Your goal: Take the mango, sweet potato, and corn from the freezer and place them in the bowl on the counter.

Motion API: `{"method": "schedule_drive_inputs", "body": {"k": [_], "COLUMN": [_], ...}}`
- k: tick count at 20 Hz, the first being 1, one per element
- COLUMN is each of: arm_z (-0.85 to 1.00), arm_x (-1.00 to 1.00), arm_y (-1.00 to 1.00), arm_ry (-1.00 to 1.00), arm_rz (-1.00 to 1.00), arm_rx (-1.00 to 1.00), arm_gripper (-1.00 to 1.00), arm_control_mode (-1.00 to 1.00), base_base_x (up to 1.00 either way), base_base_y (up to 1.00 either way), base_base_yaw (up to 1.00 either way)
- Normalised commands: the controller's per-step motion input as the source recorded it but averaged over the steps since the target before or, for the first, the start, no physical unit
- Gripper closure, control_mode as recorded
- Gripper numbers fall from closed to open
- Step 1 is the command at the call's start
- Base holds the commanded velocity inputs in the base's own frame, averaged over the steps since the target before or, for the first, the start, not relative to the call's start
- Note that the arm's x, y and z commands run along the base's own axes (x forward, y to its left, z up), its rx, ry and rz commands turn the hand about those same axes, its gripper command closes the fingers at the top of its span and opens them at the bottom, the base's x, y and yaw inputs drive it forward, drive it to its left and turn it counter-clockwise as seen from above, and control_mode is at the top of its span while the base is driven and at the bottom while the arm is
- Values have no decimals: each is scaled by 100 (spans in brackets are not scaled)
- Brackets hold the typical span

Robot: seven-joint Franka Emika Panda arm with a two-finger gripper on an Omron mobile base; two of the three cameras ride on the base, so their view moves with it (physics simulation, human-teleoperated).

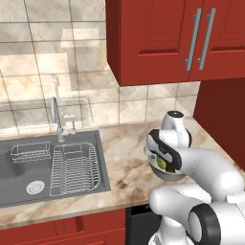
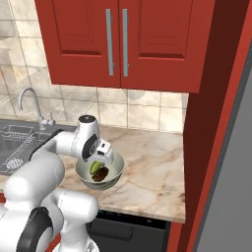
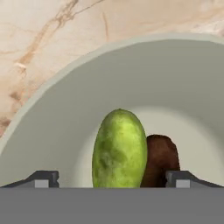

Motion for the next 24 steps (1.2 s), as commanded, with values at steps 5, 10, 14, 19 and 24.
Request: {"method": "schedule_drive_inputs", "body": {"k": [5, 10, 14, 19, 24], "arm_z": [39, 54, 58, 51, 35], "arm_x": [-40, -60, -62, -61, -55], "arm_y": [-1, -1, 0, 0, -6], "arm_ry": [-8, -6, -4, -7, -12], "arm_rz": [0, 0, 0, 1, 10], "arm_rx": [0, 0, 0, 0, -1], "arm_gripper": [-100, -100, -100, -100, -100], "arm_control_mode": [-100, -100, -100, -100, -100], "base_base_x": [0, 0, 0, 0, 0], "base_base_y": [0, 0, 0, 0, 0], "base_base_yaw": [0, 0, 0, 0, 0]}}
